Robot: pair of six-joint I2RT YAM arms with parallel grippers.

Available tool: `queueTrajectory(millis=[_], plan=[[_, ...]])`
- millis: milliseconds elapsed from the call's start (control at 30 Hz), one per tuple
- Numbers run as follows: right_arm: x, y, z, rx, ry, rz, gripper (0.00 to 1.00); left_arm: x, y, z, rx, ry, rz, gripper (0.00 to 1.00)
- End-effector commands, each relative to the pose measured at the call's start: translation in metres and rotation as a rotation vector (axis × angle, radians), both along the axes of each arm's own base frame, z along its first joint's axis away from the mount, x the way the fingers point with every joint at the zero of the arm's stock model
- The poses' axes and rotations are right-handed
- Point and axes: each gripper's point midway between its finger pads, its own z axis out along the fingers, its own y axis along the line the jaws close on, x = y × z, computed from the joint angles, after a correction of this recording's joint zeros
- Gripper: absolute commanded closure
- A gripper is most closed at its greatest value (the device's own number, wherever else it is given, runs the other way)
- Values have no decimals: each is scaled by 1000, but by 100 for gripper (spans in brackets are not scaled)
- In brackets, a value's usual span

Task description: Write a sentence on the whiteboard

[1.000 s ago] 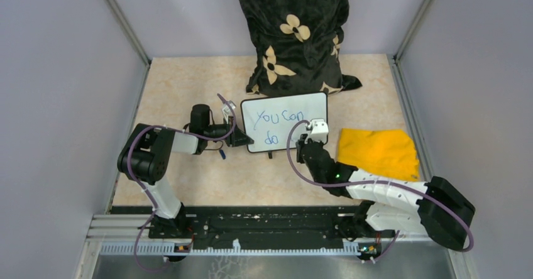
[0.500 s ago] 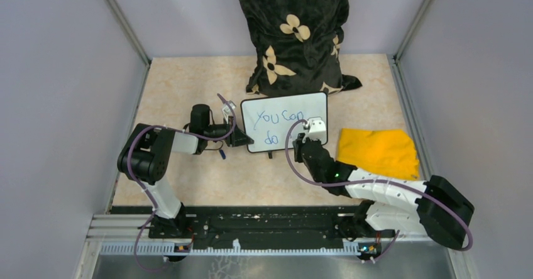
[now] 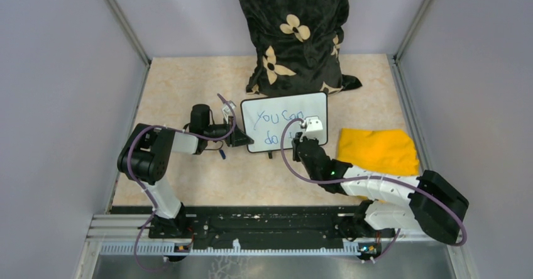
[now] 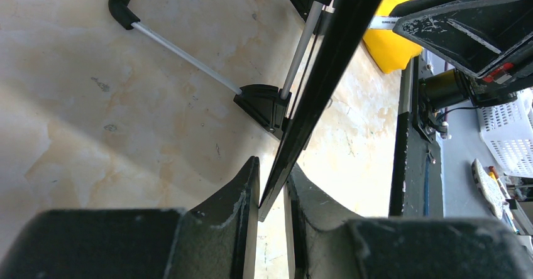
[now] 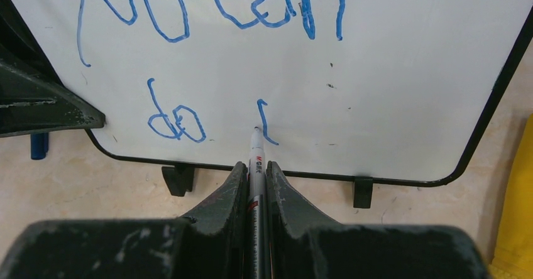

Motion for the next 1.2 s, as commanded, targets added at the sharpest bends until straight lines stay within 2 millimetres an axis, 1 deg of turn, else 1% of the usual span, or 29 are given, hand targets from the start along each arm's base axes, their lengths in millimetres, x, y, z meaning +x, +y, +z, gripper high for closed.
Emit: queueTrajectory(millis=[0,233,633,800,933,1167], plan=[[15,3,26,49,-60,-45,100,6,-1,-5,18,-24,2,74],[16,-5,19,26,-49,-77,100,6,-1,-5,20,-23,3,74],[12,-21,15,10,-44,-114,100,6,-1,-6,21,-21,3,74],[10,-25,16,12,-44,-117,100,5,-1,-6,20,-20,1,74],[7,-21,22,36,-50,-85,100,6,-1,-5,19,-23,1,74],[8,-19,45,69,-97,-67,100,5,-1,-7,21,-20,0,74]])
